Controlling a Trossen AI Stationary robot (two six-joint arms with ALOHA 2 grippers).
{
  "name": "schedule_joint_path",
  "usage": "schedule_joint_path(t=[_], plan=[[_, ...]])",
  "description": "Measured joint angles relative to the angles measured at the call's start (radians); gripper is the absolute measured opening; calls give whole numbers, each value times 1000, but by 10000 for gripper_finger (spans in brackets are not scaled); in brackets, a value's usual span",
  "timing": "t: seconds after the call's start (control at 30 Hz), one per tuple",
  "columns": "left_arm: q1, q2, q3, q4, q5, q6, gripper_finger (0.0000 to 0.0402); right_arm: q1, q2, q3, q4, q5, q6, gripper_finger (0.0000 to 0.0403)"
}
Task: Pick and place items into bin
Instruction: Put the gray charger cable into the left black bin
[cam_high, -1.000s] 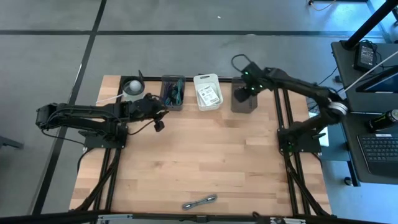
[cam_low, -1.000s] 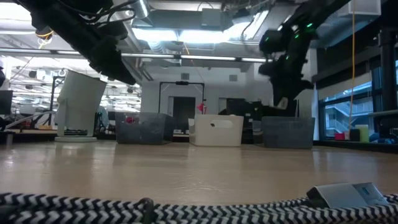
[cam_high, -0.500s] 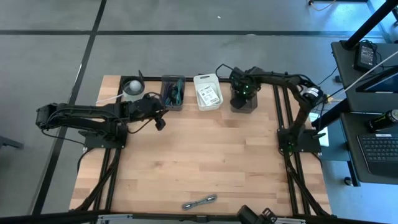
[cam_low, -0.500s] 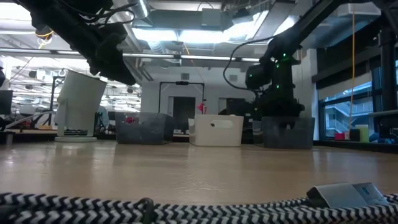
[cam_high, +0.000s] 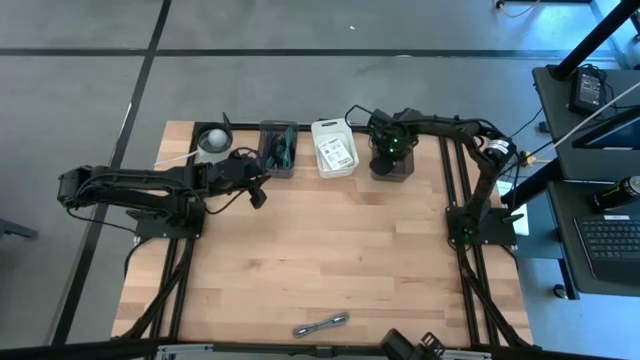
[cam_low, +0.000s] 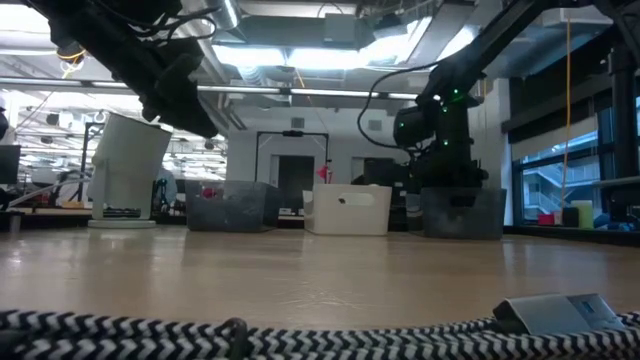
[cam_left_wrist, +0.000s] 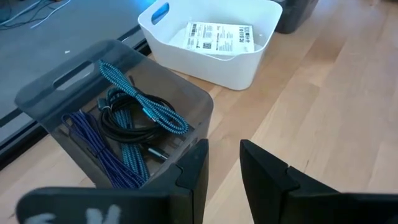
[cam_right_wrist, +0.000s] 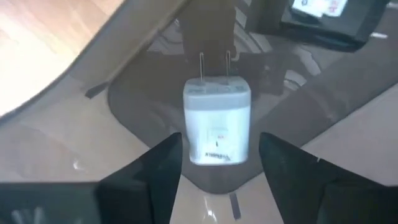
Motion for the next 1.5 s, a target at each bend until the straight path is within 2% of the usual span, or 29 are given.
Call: schedule_joint_path(t=[0.2, 0.4, 0.57, 0.67, 0.73, 0.83, 0.93, 1.1, 1.23, 1.33, 1.5], plan=[[0, 0, 0, -20, 0, 1, 86, -17, -78, 19, -61, 0, -17, 200], [0, 0, 0, -32, 27, 1, 86, -15, -289, 21, -94, 1, 71, 174], [-1, 0, 0, -44, 67, 5, 86, 76, -483, 19, -81, 4, 217, 110], [-6, 0, 0, -44, 94, 33, 86, 186, -567, 19, -41, 20, 304, 55], [-17, 0, 1, -44, 98, 38, 86, 284, -603, 16, -1, 80, 363, 18], [-46, 0, 19, -78, 97, 37, 86, 463, -640, -44, 127, 191, 441, 10], [-95, 6, 66, -152, 48, 37, 86, 633, -670, -170, 334, 262, 512, 11], [-194, 44, 145, -217, -4, 37, 86, 855, -685, -423, 758, 313, 506, 4], [-275, 124, 220, -257, -40, 16, 86, 980, -682, -590, 1088, 313, 538, 3], [-331, 212, 309, -320, -66, -11, 86, 1046, -681, -676, 1246, 339, 598, 2], [-406, 395, 492, -440, -84, -27, 86, 1113, -681, -736, 1274, 378, 672, 2]])
